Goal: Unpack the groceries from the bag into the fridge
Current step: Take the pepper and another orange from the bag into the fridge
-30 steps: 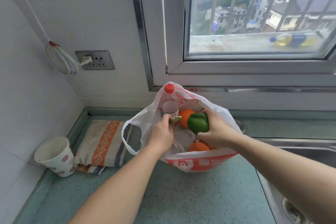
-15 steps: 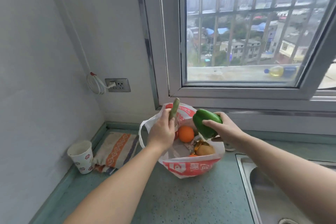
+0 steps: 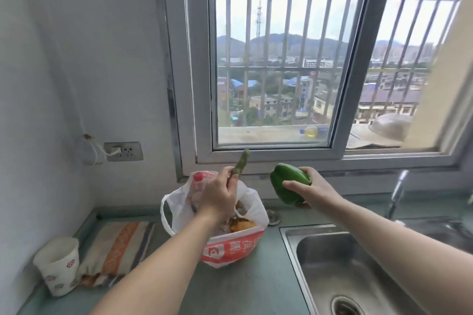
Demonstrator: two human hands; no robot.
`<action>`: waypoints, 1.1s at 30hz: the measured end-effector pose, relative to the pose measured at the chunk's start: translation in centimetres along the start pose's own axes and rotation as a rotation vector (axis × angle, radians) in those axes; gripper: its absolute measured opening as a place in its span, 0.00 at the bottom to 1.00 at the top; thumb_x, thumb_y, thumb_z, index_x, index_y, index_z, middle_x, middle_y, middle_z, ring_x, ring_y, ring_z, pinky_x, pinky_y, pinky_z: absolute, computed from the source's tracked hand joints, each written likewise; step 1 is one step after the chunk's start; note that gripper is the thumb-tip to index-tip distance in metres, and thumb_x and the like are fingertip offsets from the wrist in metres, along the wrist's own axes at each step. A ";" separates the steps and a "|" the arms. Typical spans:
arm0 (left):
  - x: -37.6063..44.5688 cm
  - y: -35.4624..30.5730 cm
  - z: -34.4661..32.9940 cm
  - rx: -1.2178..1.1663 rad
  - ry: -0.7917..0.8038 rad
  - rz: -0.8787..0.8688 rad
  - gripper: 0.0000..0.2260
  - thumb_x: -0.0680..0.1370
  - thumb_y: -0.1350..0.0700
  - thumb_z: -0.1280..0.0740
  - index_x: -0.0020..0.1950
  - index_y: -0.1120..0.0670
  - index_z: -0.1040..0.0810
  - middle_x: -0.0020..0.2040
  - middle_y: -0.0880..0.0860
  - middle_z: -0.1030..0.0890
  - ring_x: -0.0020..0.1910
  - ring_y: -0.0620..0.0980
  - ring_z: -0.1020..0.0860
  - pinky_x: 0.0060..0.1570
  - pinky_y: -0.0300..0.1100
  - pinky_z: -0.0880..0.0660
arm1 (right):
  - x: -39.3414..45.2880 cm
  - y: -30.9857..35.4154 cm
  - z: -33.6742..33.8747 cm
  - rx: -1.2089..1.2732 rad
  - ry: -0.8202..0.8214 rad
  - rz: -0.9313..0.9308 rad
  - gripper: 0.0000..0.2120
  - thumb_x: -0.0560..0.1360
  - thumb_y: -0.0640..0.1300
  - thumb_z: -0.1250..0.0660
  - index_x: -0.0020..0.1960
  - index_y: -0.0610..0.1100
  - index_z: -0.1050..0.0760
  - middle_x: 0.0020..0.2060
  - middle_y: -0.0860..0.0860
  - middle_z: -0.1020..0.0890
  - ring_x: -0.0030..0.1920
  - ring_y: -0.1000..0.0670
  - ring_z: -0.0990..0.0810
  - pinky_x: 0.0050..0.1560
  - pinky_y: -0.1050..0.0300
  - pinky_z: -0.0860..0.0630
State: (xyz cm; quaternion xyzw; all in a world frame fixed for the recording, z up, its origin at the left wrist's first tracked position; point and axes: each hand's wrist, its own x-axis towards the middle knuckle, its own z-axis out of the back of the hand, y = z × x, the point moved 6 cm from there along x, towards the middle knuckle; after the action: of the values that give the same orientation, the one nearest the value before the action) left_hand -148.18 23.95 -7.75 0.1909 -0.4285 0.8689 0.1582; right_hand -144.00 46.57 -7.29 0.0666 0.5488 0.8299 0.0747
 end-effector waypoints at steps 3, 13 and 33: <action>-1.3 -0.8 -2.2 -0.096 0.075 -0.021 0.08 0.83 0.51 0.42 0.55 0.50 0.24 0.35 0.48 0.21 0.34 0.49 0.23 0.35 0.45 0.25 | -3.5 -1.5 1.5 -0.019 -0.081 -0.050 0.27 0.72 0.51 0.27 0.66 0.49 0.34 0.55 0.48 0.24 0.52 0.48 0.20 0.41 0.54 0.18; -7.9 -12.5 -13.2 -0.425 0.436 -0.122 0.07 0.81 0.50 0.39 0.54 0.49 0.23 0.34 0.52 0.19 0.32 0.52 0.22 0.39 0.50 0.23 | -18.3 -5.6 11.8 -0.012 -0.465 -0.218 0.24 0.68 0.53 0.25 0.60 0.48 0.30 0.53 0.47 0.23 0.51 0.46 0.19 0.44 0.48 0.17; -41.3 -47.6 -17.6 -0.518 0.973 -0.643 0.10 0.80 0.46 0.39 0.44 0.50 0.26 0.38 0.52 0.18 0.37 0.56 0.21 0.36 0.46 0.24 | -66.9 -5.8 30.2 -0.079 -1.221 -0.429 0.22 0.70 0.54 0.26 0.59 0.50 0.30 0.51 0.51 0.23 0.50 0.47 0.19 0.41 0.51 0.17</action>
State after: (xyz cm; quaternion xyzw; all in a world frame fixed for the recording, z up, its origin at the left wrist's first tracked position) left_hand -94.54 61.27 -4.33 -0.1511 -0.4252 0.6336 0.6285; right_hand -72.35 62.84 -2.79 0.4126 0.3778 0.6291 0.5396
